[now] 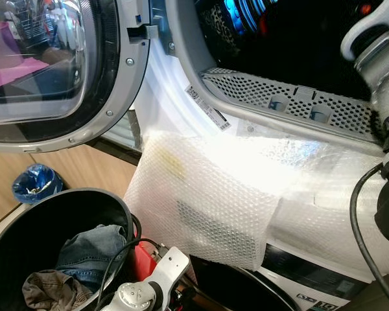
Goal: Clothes washing
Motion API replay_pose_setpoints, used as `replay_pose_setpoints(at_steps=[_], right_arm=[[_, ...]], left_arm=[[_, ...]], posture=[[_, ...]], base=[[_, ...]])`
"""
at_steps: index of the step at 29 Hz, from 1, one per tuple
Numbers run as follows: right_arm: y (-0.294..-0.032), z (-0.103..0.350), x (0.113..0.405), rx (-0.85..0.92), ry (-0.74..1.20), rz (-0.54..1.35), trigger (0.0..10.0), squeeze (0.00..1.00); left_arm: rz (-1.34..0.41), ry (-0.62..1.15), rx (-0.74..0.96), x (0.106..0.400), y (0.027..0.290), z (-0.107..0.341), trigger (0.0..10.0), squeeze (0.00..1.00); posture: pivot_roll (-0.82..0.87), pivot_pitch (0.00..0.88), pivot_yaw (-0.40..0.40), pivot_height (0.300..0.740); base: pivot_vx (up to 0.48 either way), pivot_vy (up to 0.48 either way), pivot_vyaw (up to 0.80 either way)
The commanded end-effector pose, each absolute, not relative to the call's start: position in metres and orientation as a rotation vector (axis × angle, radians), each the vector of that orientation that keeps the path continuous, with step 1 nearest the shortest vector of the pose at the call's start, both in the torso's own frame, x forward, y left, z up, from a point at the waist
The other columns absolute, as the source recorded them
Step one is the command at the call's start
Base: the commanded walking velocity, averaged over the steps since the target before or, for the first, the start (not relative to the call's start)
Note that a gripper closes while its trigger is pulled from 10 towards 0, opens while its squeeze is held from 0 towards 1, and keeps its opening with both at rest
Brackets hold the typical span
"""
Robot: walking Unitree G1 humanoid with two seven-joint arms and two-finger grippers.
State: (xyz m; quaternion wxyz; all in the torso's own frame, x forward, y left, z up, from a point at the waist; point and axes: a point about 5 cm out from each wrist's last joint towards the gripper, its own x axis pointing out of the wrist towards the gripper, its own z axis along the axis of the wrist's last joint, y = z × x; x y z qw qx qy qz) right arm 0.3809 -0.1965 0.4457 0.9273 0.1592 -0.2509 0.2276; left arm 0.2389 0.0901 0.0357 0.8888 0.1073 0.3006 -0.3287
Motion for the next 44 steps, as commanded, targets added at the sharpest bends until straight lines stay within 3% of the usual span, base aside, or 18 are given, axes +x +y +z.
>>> replay_pose_setpoints(at_steps=[1,4,10,15,16,20,23,25,31,34,44], right_arm=[[-0.2,0.457,0.367,0.363,-0.592,0.541,10.0,0.0],[-0.195,0.464,0.324,0.353,-0.738,0.824,10.0,0.0],[-0.184,0.434,0.266,0.323,-0.703,1.205,10.0,0.0],[-0.155,0.425,0.211,0.466,-0.675,1.544,10.0,0.0],[-0.145,0.415,0.2,0.587,-0.63,1.634,10.0,0.0],[-0.126,0.387,0.187,0.716,-0.49,1.72,10.0,0.0],[-0.11,0.373,0.183,0.722,-0.398,1.704,10.0,0.0],[-0.096,0.375,0.198,0.712,-0.372,1.592,10.0,0.0],[-0.095,0.385,0.2,0.67,-0.372,1.692,10.0,0.0],[-0.089,0.402,0.225,0.641,-0.416,1.657,10.0,0.0],[-0.11,0.403,0.251,0.473,-0.518,1.467,10.0,0.0]], left_arm=[[-0.691,0.637,0.234,0.235,0.09,0.033,10.0,0.0],[-0.699,0.639,0.234,0.234,0.089,0.033,10.0,0.0],[-0.706,0.644,0.245,0.234,0.09,0.031,10.0,0.0],[-0.72,0.646,0.256,0.236,0.089,0.03,10.0,0.0],[-0.726,0.646,0.255,0.236,0.088,0.03,10.0,0.0],[-0.73,0.645,0.254,0.237,0.087,0.03,10.0,0.0],[-0.732,0.645,0.254,0.237,0.087,0.03,10.0,0.0],[-0.735,0.642,0.255,0.237,0.086,0.03,10.0,0.0],[-0.734,0.637,0.251,0.237,0.084,0.031,10.0,0.0],[-0.719,0.631,0.241,0.237,0.084,0.031,10.0,0.0],[-0.734,0.61,0.237,0.236,0.083,0.034,10.0,0.0]], posture=[[-0.11,0.105,0.009,0.74],[-0.11,0.107,0.009,0.74],[-0.12,0.109,0.017,0.74],[-0.14,0.11,0.021,0.74],[-0.15,0.114,0.025,0.74],[-0.15,0.112,0.029,0.74],[-0.15,0.113,0.032,0.74],[-0.14,0.104,0.031,0.74],[-0.12,0.096,0.018,0.74],[-0.11,0.088,0.013,0.74],[-0.09,0.067,0.004,0.74]], base=[[0.0,0.0,0.0],[0.0,0.0,0.0],[0.0,0.0,0.0],[0.0,0.0,0.0],[0.0,0.0,0.0],[0.0,0.0,0.0],[0.0,0.0,0.0],[0.0,0.0,0.0],[0.0,0.0,0.0],[0.0,0.0,0.0],[0.0,0.0,0.0]])
